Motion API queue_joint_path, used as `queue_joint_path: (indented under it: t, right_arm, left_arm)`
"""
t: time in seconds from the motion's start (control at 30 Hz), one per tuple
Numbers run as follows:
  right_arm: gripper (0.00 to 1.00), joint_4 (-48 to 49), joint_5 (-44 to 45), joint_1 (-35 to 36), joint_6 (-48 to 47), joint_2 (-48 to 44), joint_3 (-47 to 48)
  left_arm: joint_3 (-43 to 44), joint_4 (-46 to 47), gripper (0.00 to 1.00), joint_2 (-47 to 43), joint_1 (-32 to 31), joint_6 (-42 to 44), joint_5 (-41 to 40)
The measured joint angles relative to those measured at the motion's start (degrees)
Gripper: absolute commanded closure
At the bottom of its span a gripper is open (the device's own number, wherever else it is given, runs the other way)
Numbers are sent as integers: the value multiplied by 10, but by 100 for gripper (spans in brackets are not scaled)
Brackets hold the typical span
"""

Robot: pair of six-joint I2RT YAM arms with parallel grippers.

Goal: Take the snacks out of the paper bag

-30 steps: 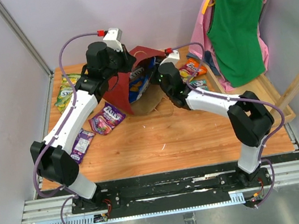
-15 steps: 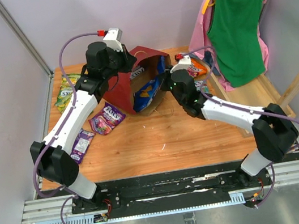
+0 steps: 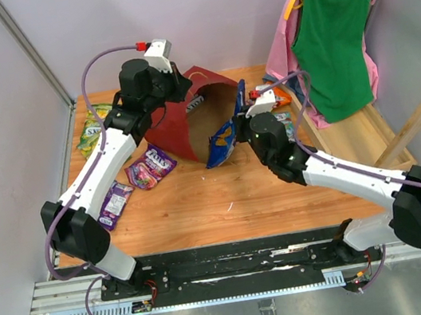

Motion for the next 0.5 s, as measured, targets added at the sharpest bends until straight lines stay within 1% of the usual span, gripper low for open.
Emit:
queue_joint_path:
  t: [0.33, 0.5]
  right_arm:
    - [99, -5, 16, 96, -70, -49, 0]
    - [99, -5, 17, 103, -77, -85, -4]
  left_arm:
    - [-3, 0, 100, -10, 0, 0, 0]
    - [-10, 0, 100, -14, 0, 1, 0]
